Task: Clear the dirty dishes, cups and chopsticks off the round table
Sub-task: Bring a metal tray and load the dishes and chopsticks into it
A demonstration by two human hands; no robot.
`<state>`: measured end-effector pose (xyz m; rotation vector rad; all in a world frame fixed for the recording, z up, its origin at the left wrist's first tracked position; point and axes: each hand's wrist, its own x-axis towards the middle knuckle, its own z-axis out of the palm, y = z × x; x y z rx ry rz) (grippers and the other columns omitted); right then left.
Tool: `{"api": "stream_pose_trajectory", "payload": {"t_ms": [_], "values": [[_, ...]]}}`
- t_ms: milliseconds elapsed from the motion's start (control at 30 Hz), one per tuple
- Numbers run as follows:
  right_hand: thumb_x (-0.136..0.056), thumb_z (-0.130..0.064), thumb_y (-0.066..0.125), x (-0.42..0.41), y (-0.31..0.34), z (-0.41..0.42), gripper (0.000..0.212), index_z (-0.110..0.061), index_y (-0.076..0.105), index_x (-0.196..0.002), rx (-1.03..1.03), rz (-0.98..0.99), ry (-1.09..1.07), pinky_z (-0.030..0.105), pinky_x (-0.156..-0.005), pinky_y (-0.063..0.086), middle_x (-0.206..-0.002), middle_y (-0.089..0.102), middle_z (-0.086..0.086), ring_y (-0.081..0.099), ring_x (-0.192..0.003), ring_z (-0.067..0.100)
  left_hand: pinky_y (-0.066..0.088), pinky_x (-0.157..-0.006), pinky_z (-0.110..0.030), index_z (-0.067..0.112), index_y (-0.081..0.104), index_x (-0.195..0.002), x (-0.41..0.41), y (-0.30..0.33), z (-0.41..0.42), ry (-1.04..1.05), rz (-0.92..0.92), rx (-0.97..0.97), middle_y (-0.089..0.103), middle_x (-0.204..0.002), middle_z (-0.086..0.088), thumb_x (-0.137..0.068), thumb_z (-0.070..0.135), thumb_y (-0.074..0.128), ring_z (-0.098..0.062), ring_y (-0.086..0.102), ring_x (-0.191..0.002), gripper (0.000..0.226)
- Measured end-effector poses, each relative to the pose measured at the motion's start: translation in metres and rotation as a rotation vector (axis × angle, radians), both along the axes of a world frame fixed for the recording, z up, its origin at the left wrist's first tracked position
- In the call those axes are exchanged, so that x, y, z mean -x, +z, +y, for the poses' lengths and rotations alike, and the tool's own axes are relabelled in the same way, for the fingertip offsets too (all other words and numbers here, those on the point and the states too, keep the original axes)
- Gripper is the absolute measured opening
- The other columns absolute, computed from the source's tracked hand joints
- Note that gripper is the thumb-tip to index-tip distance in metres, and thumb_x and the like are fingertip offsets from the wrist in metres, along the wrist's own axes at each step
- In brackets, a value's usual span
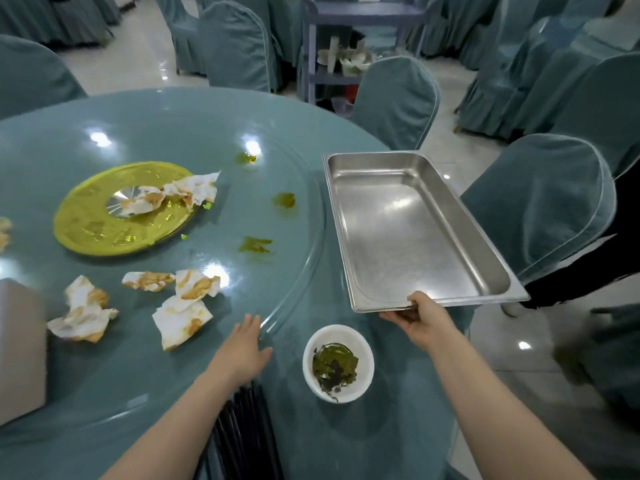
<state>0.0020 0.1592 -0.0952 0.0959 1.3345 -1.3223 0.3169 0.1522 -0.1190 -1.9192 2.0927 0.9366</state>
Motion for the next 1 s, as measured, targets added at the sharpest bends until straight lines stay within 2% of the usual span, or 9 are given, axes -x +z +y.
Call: {"api": "stream_pose_trajectory", "payload": {"t_ms": [67,167,300,433,667,800,900,1000], "values": [[-0.09,0.004,0.049,-0.005,-0.008,-0.002,0.011,0.0,0.052,-0.08,-0.014,-0.005,0.025,0.05,-0.056,0.057,-0.09,0.059,0.022,0.059,-0.09,0.038,0.019,-0.114,-0.034,0.015,0.005,-0.152,0.0,-0.001,-0.003,-0.016,-0.016,0.007,-0.001,-0.161,-0.002,-0.096,0.035,0.045,-0.022,0.006,-0.147,0.072],[-0.09,-0.001,0.058,-0.014,-0.017,-0.004,0.004,-0.001,0.055,-0.089,-0.051,-0.022,0.082,0.044,-0.061,0.06,-0.097,0.062,0.021,0.061,-0.094,0.033,0.021,-0.114,-0.036,0.018,0.005,-0.153,-0.001,-0.001,-0.006,-0.012,-0.023,-0.001,-0.001,-0.161,-0.001,-0.096,0.036,0.046,-0.021,0.007,-0.147,0.072],[-0.09,-0.018,0.065,-0.019,-0.02,-0.012,0.021,-0.004,0.056,-0.103,-0.117,0.034,0.193,0.04,-0.067,0.057,-0.103,0.064,0.022,0.062,-0.101,0.035,0.022,-0.114,-0.037,0.02,0.003,-0.153,-0.003,-0.001,-0.004,-0.013,-0.016,-0.001,-0.002,-0.161,0.0,-0.095,0.035,0.048,-0.02,0.006,-0.147,0.075],[-0.089,-0.036,0.064,-0.024,-0.024,-0.012,0.03,-0.01,0.058,-0.102,-0.184,0.098,0.381,0.036,-0.073,0.051,-0.105,0.068,0.016,0.064,-0.097,0.03,0.024,-0.114,-0.038,0.019,0.002,-0.153,-0.003,-0.001,-0.002,-0.028,-0.021,0.007,-0.003,-0.16,-0.001,-0.094,0.033,0.05,-0.022,0.006,-0.147,0.077],[-0.092,-0.036,0.058,-0.031,-0.025,-0.016,0.032,-0.013,0.062,-0.113,-0.244,0.108,0.42,0.034,-0.072,0.045,-0.097,0.074,0.004,0.064,-0.096,0.023,0.023,-0.115,-0.048,0.021,0.002,-0.152,-0.001,0.001,-0.01,-0.027,-0.04,-0.04,-0.003,-0.16,0.001,-0.093,0.034,0.048,-0.021,0.007,-0.147,0.077],[-0.093,-0.037,0.057,-0.044,-0.026,-0.016,0.03,-0.015,0.061,-0.113,-0.22,0.113,0.433,0.035,-0.081,0.047,-0.095,0.074,0.005,0.063,-0.094,0.024,0.023,-0.115,-0.048,0.022,0.004,-0.152,0.002,0.001,-0.013,-0.031,-0.04,-0.032,-0.001,-0.16,0.001,-0.093,0.036,0.048,-0.021,0.008,-0.147,0.075],[-0.092,-0.036,0.058,-0.049,-0.028,-0.017,0.031,-0.013,0.062,-0.113,-0.212,0.11,0.437,0.038,-0.096,0.046,-0.095,0.073,0.007,0.063,-0.092,0.025,0.023,-0.115,-0.048,0.022,0.004,-0.152,0.006,0.002,-0.015,-0.036,-0.048,-0.018,0.0,-0.16,0.001,-0.095,0.041,0.044,-0.021,0.01,-0.147,0.072],[-0.092,-0.044,0.056,-0.047,-0.028,-0.014,0.036,-0.013,0.063,-0.109,-0.216,0.125,0.503,0.038,-0.085,0.048,-0.099,0.071,0.005,0.062,-0.096,0.024,0.021,-0.116,-0.049,0.023,0.005,-0.152,0.007,0.004,-0.017,-0.055,-0.052,-0.026,0.001,-0.16,0.002,-0.096,0.043,0.042,-0.021,0.011,-0.147,0.07]]}}
